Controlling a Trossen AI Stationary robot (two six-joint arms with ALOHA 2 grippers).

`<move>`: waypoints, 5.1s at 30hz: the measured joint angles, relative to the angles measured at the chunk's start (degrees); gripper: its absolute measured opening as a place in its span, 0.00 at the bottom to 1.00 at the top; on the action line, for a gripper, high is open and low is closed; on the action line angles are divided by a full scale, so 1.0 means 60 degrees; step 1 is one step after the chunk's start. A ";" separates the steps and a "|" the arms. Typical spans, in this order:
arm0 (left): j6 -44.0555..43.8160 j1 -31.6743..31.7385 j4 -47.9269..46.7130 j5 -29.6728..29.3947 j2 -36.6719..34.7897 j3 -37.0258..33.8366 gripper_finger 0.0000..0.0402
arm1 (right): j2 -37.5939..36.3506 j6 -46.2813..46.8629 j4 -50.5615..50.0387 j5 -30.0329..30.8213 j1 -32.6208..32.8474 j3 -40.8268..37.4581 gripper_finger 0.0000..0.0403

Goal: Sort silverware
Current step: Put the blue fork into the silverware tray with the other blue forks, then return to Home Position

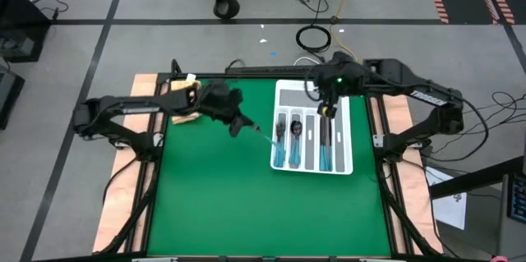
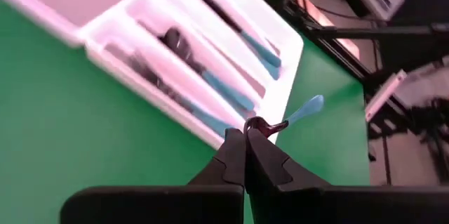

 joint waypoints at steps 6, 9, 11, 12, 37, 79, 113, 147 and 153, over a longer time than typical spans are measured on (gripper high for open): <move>0.2535 0.0844 -0.0423 0.1752 0.1808 0.2030 0.00 | -0.0508 -0.0041 -0.0008 -0.0030 -0.0453 0.0001 0.29; 0.4143 0.0941 -0.1322 0.2043 0.2765 0.3208 0.00 | -0.0638 -0.0166 -0.0012 -0.0036 -0.0560 0.0001 0.29; 0.5203 0.0939 -0.2009 0.2060 0.3389 0.3976 0.00 | -0.0658 -0.0213 -0.0020 -0.0054 -0.0622 0.0001 0.29; 0.5708 0.0939 -0.2370 0.2098 0.3656 0.4339 0.00 | -0.0659 -0.0215 -0.0026 -0.0052 -0.0648 0.0001 0.29; 0.9792 0.1322 -0.5618 0.1026 0.6562 0.7484 0.00 | -0.0662 -0.0470 -0.0223 -0.0055 -0.0752 -0.0003 0.29; 0.9968 0.0276 -0.4855 -0.1620 0.6857 0.7834 0.34 | -0.0679 -0.0657 -0.0394 -0.0175 -0.0746 -0.0013 0.29; 0.3543 0.2151 0.1185 -0.0521 -0.7263 -0.1758 0.34 | -0.9445 0.1989 1.1108 -0.8099 -0.0739 -1.0328 0.29; 0.0809 0.1436 0.2405 0.0315 -1.2672 -0.8313 0.34 | -1.3215 0.3379 1.5084 -0.7785 -0.0150 -1.6377 0.29; 0.0753 0.0814 0.3161 0.0143 -1.2676 -0.9025 0.34 | -1.3211 0.3279 1.4861 -0.7593 -0.0118 -1.6378 0.29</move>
